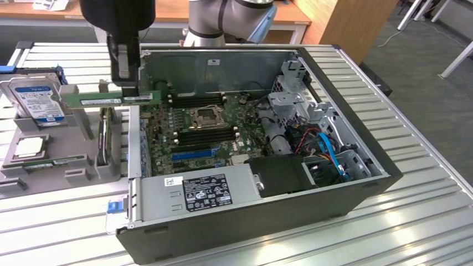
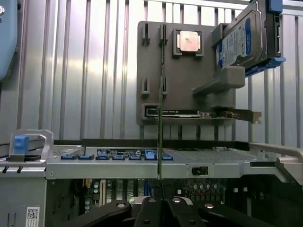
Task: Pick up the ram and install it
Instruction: 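Pick up the ram and move it above insertion slot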
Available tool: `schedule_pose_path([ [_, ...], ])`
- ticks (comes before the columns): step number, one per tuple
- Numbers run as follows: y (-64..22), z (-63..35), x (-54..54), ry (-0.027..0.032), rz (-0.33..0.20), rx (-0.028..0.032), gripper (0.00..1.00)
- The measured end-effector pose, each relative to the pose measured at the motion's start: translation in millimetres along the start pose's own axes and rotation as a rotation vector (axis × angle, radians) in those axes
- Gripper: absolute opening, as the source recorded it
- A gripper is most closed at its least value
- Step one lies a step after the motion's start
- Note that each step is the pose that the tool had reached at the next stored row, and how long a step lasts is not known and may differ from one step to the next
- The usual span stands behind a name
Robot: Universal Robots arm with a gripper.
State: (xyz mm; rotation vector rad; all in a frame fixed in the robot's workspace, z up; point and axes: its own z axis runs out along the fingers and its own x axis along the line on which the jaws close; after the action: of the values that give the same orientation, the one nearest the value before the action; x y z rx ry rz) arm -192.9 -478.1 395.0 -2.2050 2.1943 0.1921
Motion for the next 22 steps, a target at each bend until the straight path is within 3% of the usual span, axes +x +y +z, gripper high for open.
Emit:
schedule_pose_path([
  [22, -49.5, -3.5, 0.0, 0.0, 0.001, -0.0106, 0.11],
])
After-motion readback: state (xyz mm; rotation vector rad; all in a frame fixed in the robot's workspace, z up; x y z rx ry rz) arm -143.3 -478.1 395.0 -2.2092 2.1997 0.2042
